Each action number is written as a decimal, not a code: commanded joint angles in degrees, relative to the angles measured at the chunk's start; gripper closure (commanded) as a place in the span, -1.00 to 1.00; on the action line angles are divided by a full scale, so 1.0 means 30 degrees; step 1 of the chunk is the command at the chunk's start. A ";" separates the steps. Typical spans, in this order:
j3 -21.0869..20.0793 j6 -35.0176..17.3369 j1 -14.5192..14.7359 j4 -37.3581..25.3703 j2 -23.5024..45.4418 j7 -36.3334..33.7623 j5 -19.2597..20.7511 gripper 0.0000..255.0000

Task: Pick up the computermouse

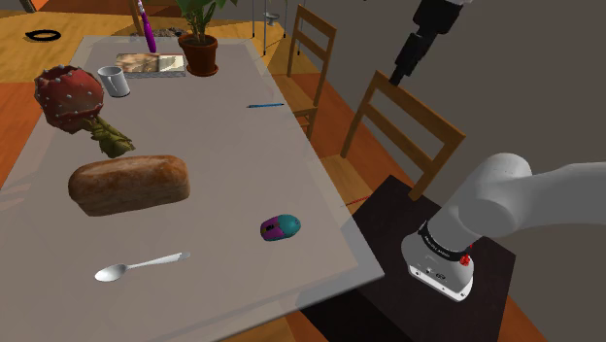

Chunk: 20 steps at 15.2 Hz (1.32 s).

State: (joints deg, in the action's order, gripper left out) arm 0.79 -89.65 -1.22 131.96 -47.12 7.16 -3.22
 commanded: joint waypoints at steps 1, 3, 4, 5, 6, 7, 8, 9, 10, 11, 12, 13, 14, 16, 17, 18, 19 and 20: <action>0.0000 0.0000 0.0000 0.0000 0.0000 0.0000 0.0000 -1.00; -0.0171 -0.1127 0.0435 0.0958 0.0221 0.0494 -0.0217 -1.00; -0.0261 -0.1695 0.0655 0.1412 0.0361 0.0744 -0.0329 -1.00; -0.0350 -0.2267 0.0883 0.1849 0.0522 0.0993 -0.0440 -1.00; -0.0443 -0.2843 0.1111 0.2269 0.0703 0.1245 -0.0555 -1.00; -0.0538 -0.3423 0.1343 0.2672 0.0905 0.1498 -0.0671 -1.00; -0.0635 -0.4006 0.1578 0.3059 0.1128 0.1754 -0.0790 -1.00; -0.0737 -0.4594 0.1811 0.3428 0.1372 0.2013 -0.0913 -1.00; -0.0840 -0.5187 0.2049 0.3780 0.1638 0.2274 -0.1038 -1.00; -0.0943 -0.5783 0.2291 0.4114 0.1926 0.2536 -0.1163 -1.00; -0.1049 -0.6384 0.2535 0.4431 0.2236 0.2799 -0.1291 -1.00; -0.1158 -0.6990 0.2780 0.4729 0.2568 0.3066 -0.1423 -1.00; -0.1267 -0.7599 0.3029 0.5010 0.2923 0.3335 -0.1555 -1.00; -0.1492 -0.8830 0.3530 0.5515 0.3699 0.3880 -0.1829 -1.00; -0.1606 -0.9450 0.3783 0.5740 0.4120 0.4157 -0.1969 -1.00; -0.1721 -1.0073 0.4038 0.5945 0.4563 0.4436 -0.2110 -1.00; -0.1838 -1.0698 0.4294 0.6131 0.5027 0.4718 -0.2254 -1.00; -0.1955 -1.1325 0.4551 0.6298 0.5513 0.5003 -0.2399 -1.00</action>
State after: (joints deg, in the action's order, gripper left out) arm -4.49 -121.26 11.48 150.06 -32.07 21.48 -9.81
